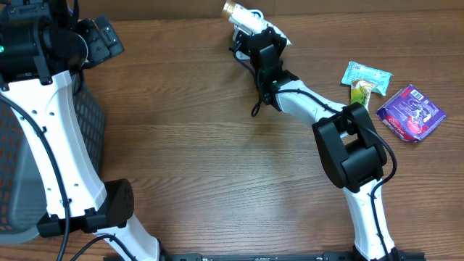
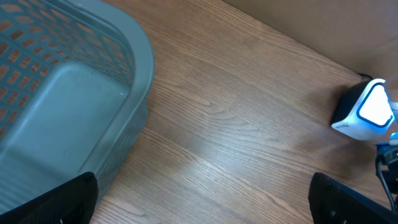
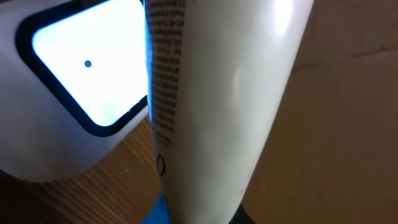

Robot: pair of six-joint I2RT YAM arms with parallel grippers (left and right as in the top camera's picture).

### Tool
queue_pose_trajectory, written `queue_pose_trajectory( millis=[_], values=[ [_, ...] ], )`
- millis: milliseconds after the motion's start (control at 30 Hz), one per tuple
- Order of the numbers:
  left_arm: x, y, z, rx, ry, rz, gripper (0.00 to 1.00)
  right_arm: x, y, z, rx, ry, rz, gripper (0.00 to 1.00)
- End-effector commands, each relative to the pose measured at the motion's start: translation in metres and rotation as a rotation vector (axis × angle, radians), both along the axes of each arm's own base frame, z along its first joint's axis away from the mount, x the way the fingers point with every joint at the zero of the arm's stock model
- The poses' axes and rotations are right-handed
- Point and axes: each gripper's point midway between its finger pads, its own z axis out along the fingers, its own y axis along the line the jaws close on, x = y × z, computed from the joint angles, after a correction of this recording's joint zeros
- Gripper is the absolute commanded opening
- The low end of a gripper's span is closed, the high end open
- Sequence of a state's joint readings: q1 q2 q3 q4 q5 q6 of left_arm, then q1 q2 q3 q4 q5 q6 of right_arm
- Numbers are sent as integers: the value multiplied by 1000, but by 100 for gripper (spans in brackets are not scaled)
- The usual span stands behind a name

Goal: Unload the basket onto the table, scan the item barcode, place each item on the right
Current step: 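Hold the white tube in front of the scanner window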

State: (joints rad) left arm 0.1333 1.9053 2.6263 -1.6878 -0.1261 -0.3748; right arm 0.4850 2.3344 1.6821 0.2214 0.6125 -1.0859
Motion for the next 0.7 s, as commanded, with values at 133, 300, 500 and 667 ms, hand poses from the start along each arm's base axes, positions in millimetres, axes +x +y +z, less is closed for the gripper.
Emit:
queue_pose_trajectory(
  millis=[133, 300, 500, 667],
  values=[
    [1, 1, -2, -12, 4, 12, 100, 7, -12, 31, 18, -74, -53, 4],
    [1, 1, -2, -12, 4, 12, 100, 7, -15, 30, 14, -72, -64, 4],
    [1, 1, -2, -12, 4, 12, 100, 6, -17, 27, 4, -56, -67, 4],
    [1, 1, -2, -12, 4, 12, 100, 5, -20, 25, -7, -51, -85, 4]
  ],
)
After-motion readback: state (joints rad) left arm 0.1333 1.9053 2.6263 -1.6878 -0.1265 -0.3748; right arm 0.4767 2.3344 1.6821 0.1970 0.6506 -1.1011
